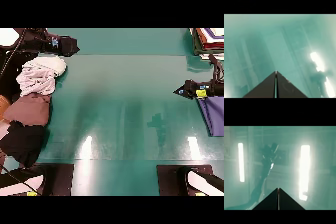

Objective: Fold the shirts.

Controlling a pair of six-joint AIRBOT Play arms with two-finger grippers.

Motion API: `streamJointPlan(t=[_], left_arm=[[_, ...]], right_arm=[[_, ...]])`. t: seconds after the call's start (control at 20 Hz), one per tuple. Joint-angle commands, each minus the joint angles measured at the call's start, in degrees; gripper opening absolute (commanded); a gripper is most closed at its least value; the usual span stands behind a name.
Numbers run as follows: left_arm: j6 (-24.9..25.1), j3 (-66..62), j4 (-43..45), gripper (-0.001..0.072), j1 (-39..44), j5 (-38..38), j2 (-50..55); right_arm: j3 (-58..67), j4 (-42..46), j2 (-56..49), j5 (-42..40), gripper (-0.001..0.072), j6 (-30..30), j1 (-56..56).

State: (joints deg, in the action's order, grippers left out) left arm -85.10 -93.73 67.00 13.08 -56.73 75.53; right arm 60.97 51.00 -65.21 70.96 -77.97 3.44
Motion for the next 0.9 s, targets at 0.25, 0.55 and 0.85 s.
streamJointPlan(t=[0.25,0.55,0.85], left_arm=[[0.0,0.0,0.0,0.0028,0.04,1.92,0.0],[0.0,0.0,0.0,0.0028,0.04,1.92,0.0],[2.78,0.0,11.02,0.0328,0.02,6.99,0.07]], right_arm=[[-0.02,0.02,0.0,0.13,0.0018,0.0,-0.07],[-0.02,0.0,0.0,0.17,0.0018,0.0,-0.07],[-0.02,0.02,-0.02,-0.02,0.0018,0.0,-0.07]])
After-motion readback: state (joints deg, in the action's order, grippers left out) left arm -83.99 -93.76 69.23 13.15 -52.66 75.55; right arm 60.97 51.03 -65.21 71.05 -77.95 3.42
